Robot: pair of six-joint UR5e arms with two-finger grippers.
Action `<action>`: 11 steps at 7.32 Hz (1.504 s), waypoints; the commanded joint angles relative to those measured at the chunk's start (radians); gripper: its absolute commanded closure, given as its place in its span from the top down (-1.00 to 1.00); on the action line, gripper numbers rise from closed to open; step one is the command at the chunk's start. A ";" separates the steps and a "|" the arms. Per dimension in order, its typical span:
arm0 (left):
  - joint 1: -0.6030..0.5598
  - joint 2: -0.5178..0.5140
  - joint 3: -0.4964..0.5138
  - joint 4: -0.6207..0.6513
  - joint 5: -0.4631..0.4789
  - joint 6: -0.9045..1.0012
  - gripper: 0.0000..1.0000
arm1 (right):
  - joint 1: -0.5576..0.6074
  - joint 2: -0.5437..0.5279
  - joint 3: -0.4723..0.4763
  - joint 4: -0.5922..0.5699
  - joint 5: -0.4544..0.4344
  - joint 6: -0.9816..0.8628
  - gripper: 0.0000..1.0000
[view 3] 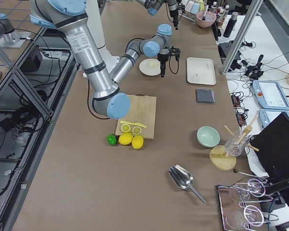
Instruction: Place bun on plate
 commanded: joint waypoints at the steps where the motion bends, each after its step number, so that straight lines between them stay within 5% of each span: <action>1: -0.094 0.008 0.018 -0.001 -0.020 0.003 0.96 | 0.264 -0.189 -0.013 -0.003 0.107 -0.381 1.00; 2: -0.143 0.025 0.026 0.004 -0.085 0.015 0.96 | 0.362 -0.243 -0.050 -0.009 0.132 -0.530 1.00; 5: -0.359 0.046 0.021 0.243 -0.169 0.561 0.96 | 0.583 -0.329 -0.211 -0.002 0.137 -0.877 1.00; 8: -0.476 0.130 0.007 0.292 -0.369 0.586 0.96 | 0.614 -0.362 -0.276 0.058 0.149 -0.890 1.00; 11: -0.492 0.144 0.007 0.294 -0.359 0.586 0.96 | 0.614 -0.363 -0.287 0.061 0.176 -0.890 1.00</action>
